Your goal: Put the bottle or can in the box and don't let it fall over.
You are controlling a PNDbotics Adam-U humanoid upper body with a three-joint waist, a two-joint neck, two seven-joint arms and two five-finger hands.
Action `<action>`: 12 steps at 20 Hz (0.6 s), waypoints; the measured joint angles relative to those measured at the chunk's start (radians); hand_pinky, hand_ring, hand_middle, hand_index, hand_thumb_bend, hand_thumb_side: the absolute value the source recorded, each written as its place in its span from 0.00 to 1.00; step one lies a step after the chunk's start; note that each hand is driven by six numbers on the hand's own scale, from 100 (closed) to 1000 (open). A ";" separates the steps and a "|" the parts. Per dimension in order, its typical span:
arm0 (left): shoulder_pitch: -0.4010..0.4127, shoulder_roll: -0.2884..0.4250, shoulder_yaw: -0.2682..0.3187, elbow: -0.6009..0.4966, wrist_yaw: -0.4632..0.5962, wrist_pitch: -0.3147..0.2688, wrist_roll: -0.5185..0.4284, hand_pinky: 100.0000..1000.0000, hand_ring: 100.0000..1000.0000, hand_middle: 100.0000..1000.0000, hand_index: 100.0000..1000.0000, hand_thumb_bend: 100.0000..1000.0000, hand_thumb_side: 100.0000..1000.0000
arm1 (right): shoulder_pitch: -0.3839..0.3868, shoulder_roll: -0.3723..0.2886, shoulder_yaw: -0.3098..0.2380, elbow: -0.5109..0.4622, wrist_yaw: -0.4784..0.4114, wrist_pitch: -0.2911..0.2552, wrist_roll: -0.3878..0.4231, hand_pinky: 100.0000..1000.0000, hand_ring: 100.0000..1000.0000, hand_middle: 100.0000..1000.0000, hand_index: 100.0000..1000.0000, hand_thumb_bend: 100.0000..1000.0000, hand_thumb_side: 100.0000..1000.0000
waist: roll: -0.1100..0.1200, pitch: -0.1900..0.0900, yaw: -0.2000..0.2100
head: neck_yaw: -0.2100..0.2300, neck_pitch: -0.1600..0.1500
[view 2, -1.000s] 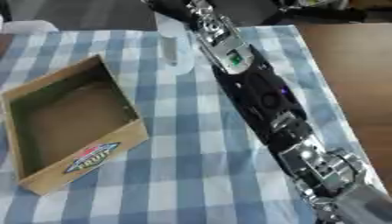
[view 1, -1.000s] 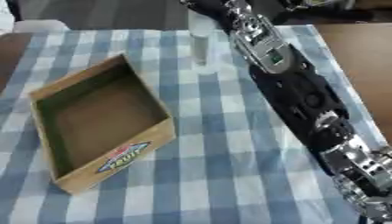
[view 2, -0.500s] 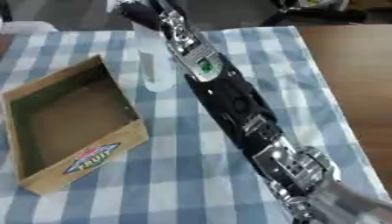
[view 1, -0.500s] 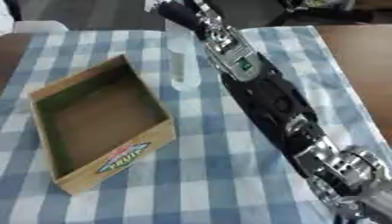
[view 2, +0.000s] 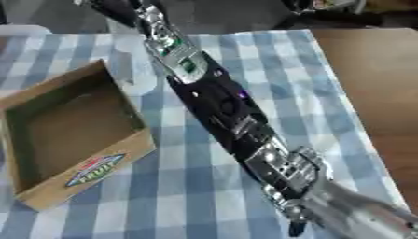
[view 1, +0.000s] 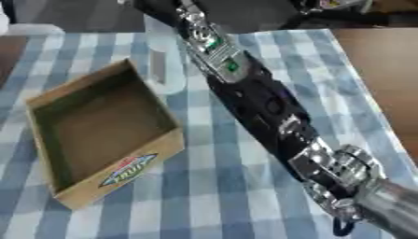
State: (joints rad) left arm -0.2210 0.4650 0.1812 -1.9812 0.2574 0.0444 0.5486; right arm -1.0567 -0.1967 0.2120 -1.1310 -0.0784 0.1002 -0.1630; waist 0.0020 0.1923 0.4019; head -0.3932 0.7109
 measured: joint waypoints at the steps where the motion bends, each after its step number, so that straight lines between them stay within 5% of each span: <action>1: 0.000 0.000 0.001 0.000 0.001 0.001 0.004 0.39 0.62 0.68 0.64 0.00 0.54 | -0.006 0.000 0.002 0.000 -0.003 0.002 -0.005 0.90 0.81 0.60 0.02 0.00 0.41 | -0.003 0.000 0.007 | -0.011 0.003; 12: -0.001 -0.002 0.023 -0.001 0.002 0.001 0.041 0.39 0.63 0.69 0.64 0.00 0.54 | -0.034 0.006 0.043 -0.062 -0.074 0.078 -0.103 0.89 0.86 0.63 0.02 0.00 0.41 | -0.021 -0.008 0.033 | -0.060 0.025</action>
State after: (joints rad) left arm -0.2215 0.4632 0.2046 -1.9818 0.2594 0.0458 0.5894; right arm -1.0909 -0.1906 0.2549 -1.1933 -0.1528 0.1782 -0.2657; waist -0.0191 0.1847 0.4349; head -0.4536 0.7362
